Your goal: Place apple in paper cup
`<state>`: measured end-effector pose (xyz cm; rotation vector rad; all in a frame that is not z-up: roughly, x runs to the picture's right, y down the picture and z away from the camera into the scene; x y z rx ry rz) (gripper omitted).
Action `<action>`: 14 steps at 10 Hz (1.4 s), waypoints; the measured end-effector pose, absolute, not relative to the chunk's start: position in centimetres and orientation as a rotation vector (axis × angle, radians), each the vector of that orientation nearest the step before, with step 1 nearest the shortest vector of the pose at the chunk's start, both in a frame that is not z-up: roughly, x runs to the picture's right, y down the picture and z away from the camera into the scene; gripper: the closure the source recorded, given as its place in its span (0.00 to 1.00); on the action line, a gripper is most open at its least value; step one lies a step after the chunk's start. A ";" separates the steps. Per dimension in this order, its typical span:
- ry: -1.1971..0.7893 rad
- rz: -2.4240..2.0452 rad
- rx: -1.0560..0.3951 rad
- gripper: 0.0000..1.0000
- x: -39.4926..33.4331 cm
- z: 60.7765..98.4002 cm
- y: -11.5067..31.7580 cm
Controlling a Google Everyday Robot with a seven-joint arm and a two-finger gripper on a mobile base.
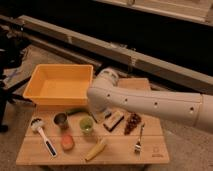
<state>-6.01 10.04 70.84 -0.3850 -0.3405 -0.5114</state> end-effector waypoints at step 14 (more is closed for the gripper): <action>-0.477 -0.880 -0.499 0.27 -20.6 70.9 22.0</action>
